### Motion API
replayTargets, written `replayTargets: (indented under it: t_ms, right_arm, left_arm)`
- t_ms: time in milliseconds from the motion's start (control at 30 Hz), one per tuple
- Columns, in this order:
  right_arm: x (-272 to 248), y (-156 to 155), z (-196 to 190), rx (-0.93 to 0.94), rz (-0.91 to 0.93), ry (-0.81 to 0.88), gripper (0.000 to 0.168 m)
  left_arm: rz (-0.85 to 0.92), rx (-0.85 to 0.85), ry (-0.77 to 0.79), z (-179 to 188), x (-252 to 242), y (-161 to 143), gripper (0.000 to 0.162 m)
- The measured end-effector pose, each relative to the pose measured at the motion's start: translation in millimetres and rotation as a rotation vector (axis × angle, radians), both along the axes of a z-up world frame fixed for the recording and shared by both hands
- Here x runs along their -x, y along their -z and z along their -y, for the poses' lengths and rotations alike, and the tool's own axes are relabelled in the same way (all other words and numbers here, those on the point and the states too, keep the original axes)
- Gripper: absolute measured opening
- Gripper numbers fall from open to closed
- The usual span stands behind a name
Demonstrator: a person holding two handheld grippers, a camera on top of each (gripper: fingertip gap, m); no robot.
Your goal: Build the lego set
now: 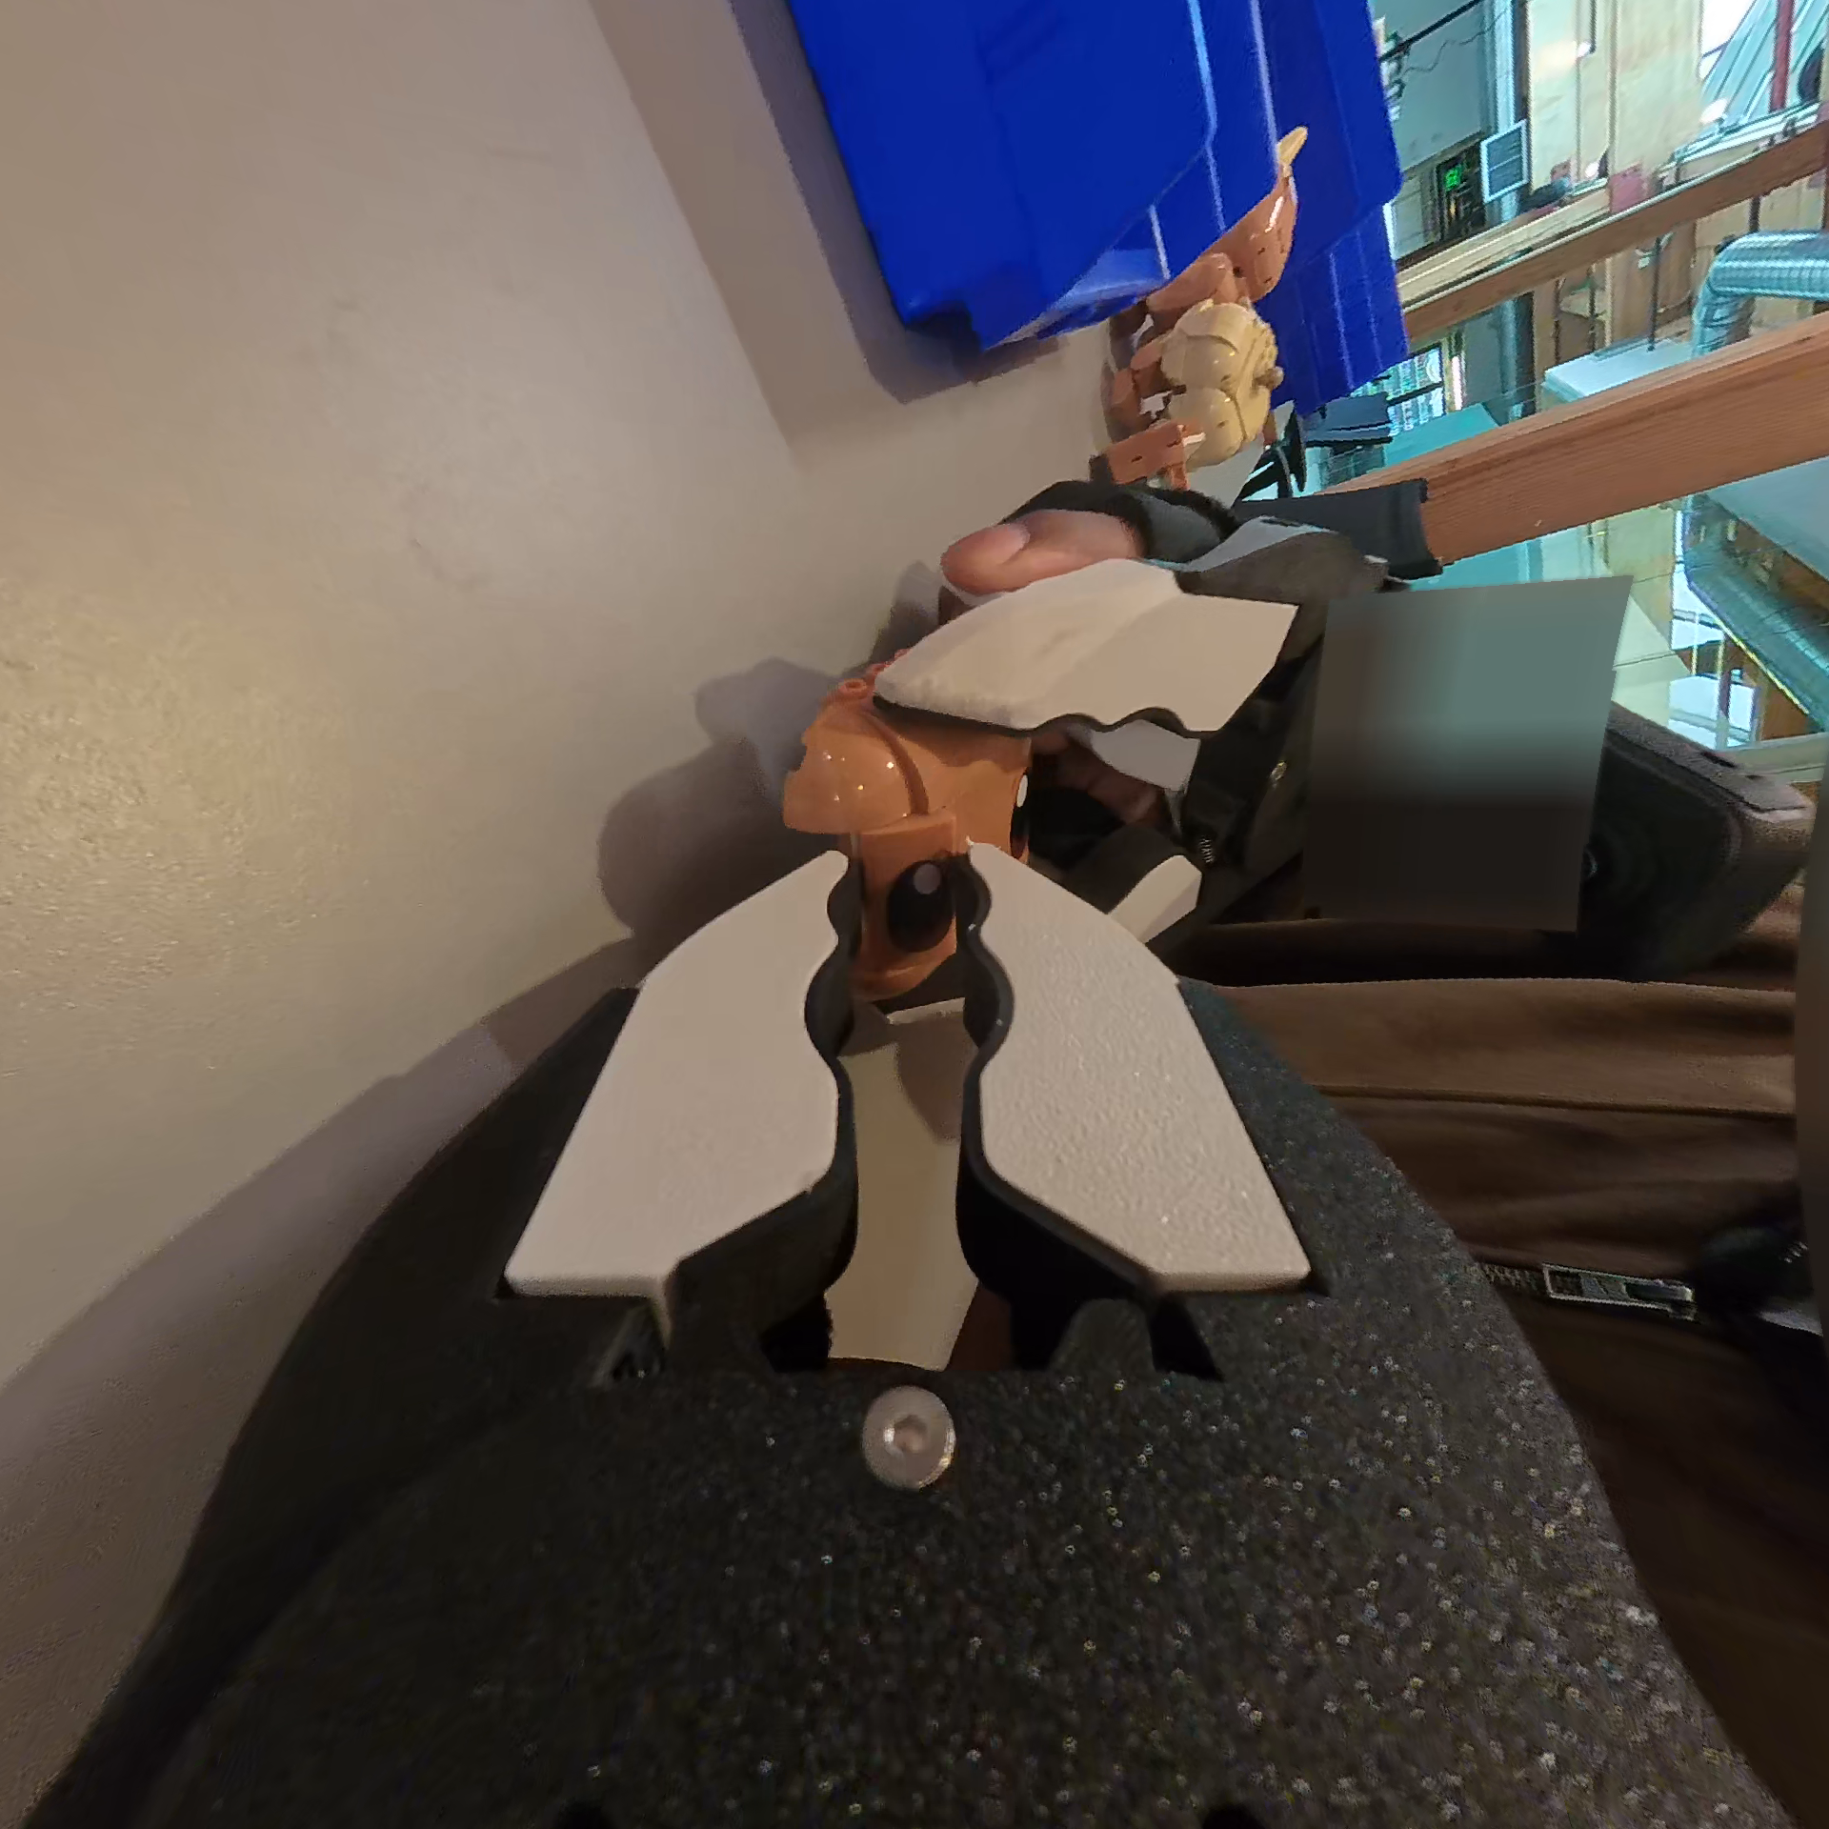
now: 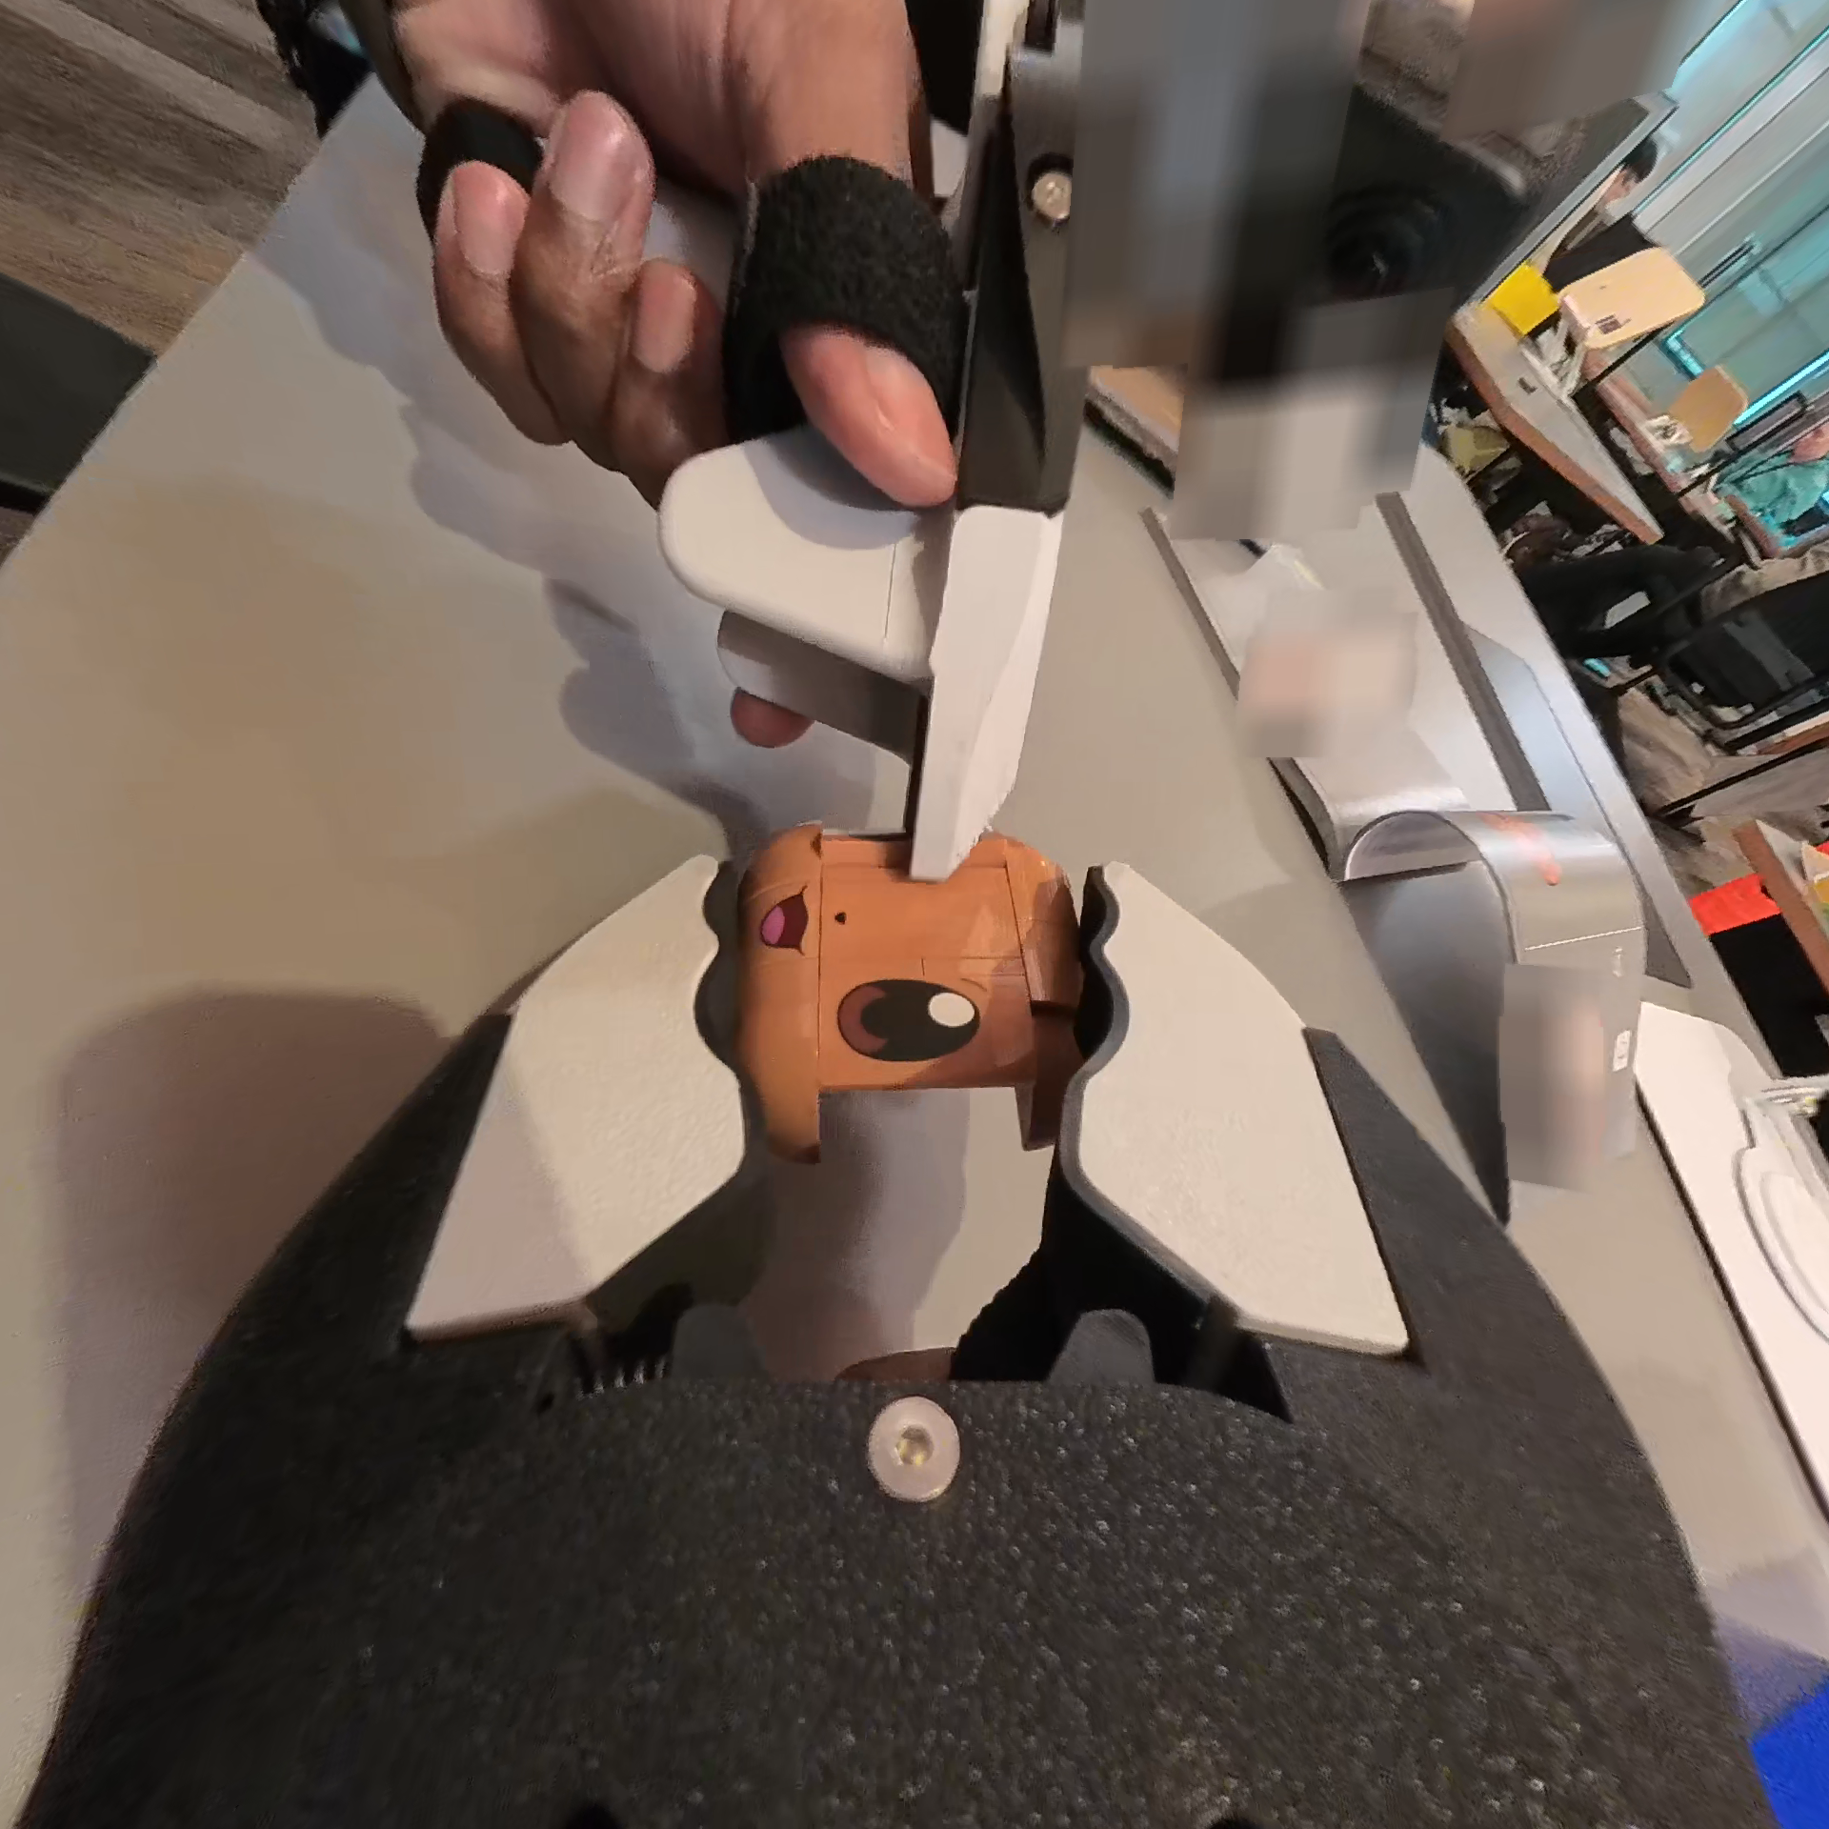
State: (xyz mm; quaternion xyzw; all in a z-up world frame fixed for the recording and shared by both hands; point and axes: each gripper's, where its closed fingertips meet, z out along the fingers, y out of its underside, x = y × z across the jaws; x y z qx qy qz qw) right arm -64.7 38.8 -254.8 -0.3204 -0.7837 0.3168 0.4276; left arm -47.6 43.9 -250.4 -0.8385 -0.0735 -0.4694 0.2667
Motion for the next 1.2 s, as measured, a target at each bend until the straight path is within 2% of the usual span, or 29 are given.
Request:
replayTargets:
  t_ms: [167,467,767,1067,1200]
  right_arm:
    - [-5,20,-2,-0.001,0.122,0.0,0.065]
    - [-13,30,-9,0.09,0.26,0.01,0.064]
    - [-21,37,-21,0.123,0.358,-0.008,0.086]
    - [-28,45,-12,0.166,0.492,-0.134,0.094]
    - [-31,48,-8,0.201,0.528,-0.162,0.088]
  left_arm:
    - [-0.023,0.054,0.016,-1,-4,19,0.018]
    - [-0.033,0.088,0.023,-9,-11,25,0.019]
    - [-0.016,0.096,0.022,-9,-14,25,0.019]
    - [0.01,0.108,0.022,-4,-17,26,0.014]
    - [0.043,0.114,0.012,-3,-16,26,0.008]
